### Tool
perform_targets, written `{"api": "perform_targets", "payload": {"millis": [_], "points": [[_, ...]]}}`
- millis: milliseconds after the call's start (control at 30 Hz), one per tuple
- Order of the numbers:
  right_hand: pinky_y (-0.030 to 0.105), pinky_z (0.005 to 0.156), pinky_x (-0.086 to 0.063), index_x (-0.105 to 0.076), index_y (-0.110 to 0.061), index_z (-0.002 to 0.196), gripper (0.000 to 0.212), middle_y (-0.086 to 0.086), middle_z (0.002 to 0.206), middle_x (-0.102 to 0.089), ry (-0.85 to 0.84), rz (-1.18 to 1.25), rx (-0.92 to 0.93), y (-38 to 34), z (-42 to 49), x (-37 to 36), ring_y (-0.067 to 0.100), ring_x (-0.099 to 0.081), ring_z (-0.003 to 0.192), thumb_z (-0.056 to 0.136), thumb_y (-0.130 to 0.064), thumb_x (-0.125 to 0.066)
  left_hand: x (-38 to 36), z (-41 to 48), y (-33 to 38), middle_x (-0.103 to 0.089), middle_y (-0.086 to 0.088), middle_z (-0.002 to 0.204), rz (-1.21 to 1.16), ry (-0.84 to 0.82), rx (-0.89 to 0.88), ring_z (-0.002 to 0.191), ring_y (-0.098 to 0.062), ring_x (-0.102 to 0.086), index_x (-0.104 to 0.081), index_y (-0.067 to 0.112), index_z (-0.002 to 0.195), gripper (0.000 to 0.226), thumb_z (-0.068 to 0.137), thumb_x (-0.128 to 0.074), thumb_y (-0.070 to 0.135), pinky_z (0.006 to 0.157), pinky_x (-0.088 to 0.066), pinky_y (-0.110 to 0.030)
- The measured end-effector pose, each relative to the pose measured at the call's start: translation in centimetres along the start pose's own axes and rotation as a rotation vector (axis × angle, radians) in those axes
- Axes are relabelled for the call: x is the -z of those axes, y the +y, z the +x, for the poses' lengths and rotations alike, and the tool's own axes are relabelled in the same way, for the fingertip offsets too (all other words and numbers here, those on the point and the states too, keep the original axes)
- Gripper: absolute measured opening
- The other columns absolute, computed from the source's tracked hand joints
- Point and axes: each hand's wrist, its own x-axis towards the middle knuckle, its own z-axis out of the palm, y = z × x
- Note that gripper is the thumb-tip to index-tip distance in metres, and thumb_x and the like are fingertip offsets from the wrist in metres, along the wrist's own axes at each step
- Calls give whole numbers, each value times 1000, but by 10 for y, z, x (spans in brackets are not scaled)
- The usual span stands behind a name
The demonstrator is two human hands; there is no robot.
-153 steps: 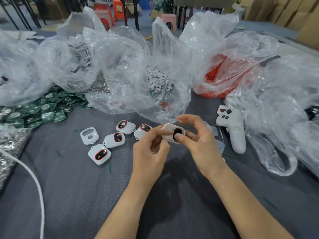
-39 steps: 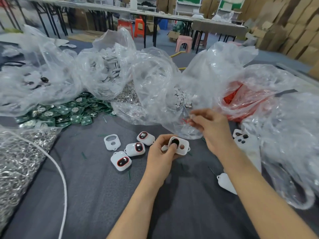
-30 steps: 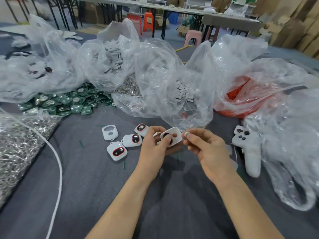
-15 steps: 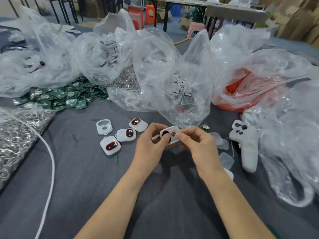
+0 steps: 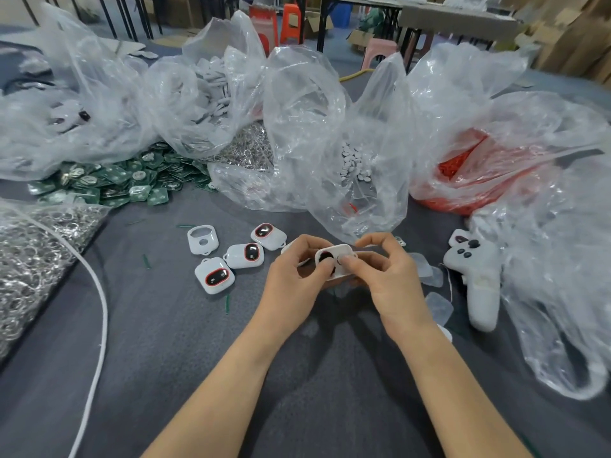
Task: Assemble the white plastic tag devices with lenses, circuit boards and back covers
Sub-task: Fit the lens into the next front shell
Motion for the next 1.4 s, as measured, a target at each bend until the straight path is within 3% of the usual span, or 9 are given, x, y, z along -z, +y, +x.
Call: {"api": "perform_targets", "payload": {"millis": [233, 400, 567, 700, 867, 1000, 1100, 1233, 1400], "points": [[22, 60, -52, -59, -22, 92, 26, 6, 76, -73, -60, -51, 4, 0, 1, 3, 14, -67, 69, 83, 1, -68, 0, -2, 4, -67, -13, 99, 52, 4, -20, 95, -31, -67, -66, 10, 98, 18, 90, -57, -3, 84, -55, -53], [27, 69, -54, -58, -25, 90, 24, 1, 78, -70, -60, -309, 130, 0, -1, 2, 10, -65, 72, 86, -3, -66, -1, -4, 5, -69, -2, 98, 134, -2, -60, 93, -24, -69, -70, 19, 101, 28, 91, -56, -3, 83, -57, -48], [24, 69, -54, -62, -23, 89, 19, -1, 81, -69, -25, -367, 111, 2, 0, 4, 12, -67, 74, 86, -6, -68, 0, -5, 4, -65, 4, 103, 301, -28, -152, 91, -9, -67, -65, 25, 114, 40, 83, -67, -1, 79, -57, -28], [26, 68, -55, -64, -21, 89, 15, -1, 81, -70, 8, -433, 103, 3, 2, 7, 12, -68, 76, 83, -10, -71, -2, -8, 3, -56, 6, 117, 314, -102, -135, 107, -10, -61, -53, 26, 130, 61, 78, -76, 4, 90, -51, -24], [24, 65, -47, -64, -26, 84, 8, -6, 76, -67, -40, -593, 58, 2, 4, 11, 6, -61, 65, 85, -22, -70, -1, -9, 3, -59, 4, 111, 662, -99, -311, 98, 5, -49, -64, 13, 120, 49, 75, -81, 12, 88, -32, -1], [22, 74, -39, -66, -21, 94, 9, -3, 98, -63, 203, -929, 178, -4, 7, 28, 13, -58, 84, 87, -25, -67, 0, -10, 0, -57, 11, 103, 753, -135, -246, 95, -1, -48, -66, 17, 116, 44, 75, -81, 24, 85, -31, -4], [32, 75, -41, -62, -20, 107, 23, 1, 112, -57, 362, -1183, 43, -7, 9, 44, 26, -59, 98, 89, -33, -63, -2, -10, -4, -60, 9, 109, 840, -156, -244, 104, -13, -46, -63, 20, 120, 48, 75, -79, 30, 90, -28, -12], [31, 69, -35, -64, -22, 106, 18, 1, 113, -57, 400, -1253, -66, -2, 13, 47, 29, -59, 99, 91, -33, -60, -2, -9, -5, -57, 16, 112, 837, -154, -215, 104, -8, -40, -49, 27, 134, 66, 75, -78, 35, 91, -25, -12], [33, 71, -38, -65, -19, 100, 15, 4, 107, -58, 438, -1258, 6, 1, 17, 47, 29, -57, 95, 94, -20, -51, -1, -10, -5, -58, 22, 106, 759, -107, -206, 102, -9, -49, -53, 30, 129, 51, 82, -72, 32, 87, -29, -12]]}}
